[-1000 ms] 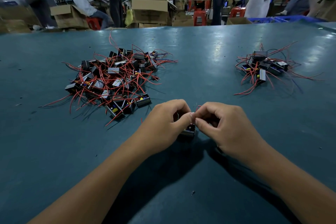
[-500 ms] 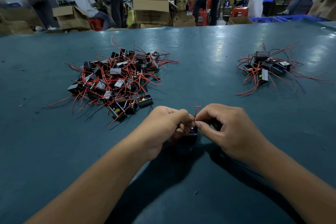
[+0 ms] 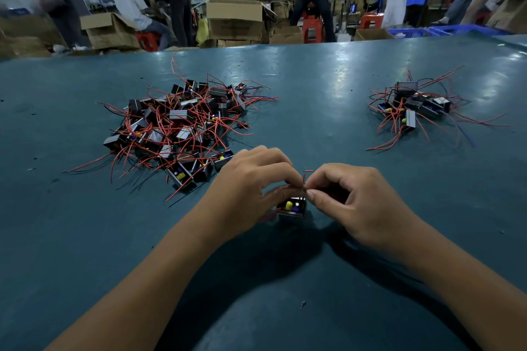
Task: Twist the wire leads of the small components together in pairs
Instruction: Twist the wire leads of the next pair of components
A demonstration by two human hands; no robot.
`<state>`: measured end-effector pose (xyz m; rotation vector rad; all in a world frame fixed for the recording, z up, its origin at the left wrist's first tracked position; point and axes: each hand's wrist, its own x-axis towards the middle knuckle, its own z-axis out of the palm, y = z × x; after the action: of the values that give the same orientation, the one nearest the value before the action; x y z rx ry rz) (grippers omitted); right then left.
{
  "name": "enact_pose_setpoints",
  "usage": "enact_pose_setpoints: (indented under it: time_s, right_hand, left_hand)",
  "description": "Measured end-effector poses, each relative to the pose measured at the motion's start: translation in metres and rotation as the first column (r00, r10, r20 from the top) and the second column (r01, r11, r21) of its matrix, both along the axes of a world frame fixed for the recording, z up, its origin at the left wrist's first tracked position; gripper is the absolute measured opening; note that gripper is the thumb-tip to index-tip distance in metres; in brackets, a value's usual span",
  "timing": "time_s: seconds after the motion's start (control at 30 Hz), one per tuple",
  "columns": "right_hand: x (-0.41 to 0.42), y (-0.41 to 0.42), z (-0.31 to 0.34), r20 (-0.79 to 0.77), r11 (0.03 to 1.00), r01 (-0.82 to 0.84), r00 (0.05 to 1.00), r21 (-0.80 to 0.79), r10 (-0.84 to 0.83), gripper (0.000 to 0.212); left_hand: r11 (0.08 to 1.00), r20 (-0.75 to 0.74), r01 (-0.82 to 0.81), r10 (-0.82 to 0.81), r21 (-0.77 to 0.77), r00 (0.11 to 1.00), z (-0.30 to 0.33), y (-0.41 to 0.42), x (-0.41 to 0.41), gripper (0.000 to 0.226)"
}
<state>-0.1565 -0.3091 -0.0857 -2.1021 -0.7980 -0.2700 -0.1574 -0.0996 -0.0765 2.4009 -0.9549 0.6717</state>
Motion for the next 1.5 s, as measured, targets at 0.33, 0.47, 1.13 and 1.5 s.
enact_pose_setpoints:
  time_s: [0.33, 0.47, 1.13, 1.5]
  right_hand:
    - [-0.002, 0.005, -0.003, 0.114, 0.999, 0.049, 0.992, -0.005, -0.049, 0.008]
    - [-0.003, 0.006, -0.004, 0.127, 0.998, 0.062, 0.990, -0.024, -0.059, 0.008]
    - [0.002, -0.005, -0.001, -0.130, 0.995, -0.081, 0.988, 0.060, 0.088, 0.011]
    - [-0.002, -0.001, 0.001, 0.027, 0.997, -0.076, 0.997, -0.008, 0.076, 0.006]
  left_hand:
    - [0.730, -0.775, -0.454, -0.162, -0.510, 0.611, 0.001, -0.022, -0.013, 0.027]
    - [0.626, -0.862, -0.594, -0.341, -0.506, 0.375, 0.000, -0.025, -0.015, 0.030]
    - [0.996, 0.041, 0.067, -0.070, 0.058, 0.997, 0.010, 0.007, -0.003, 0.012]
    - [0.989, 0.102, 0.082, -0.095, 0.126, 0.990, 0.011, 0.004, -0.004, 0.016]
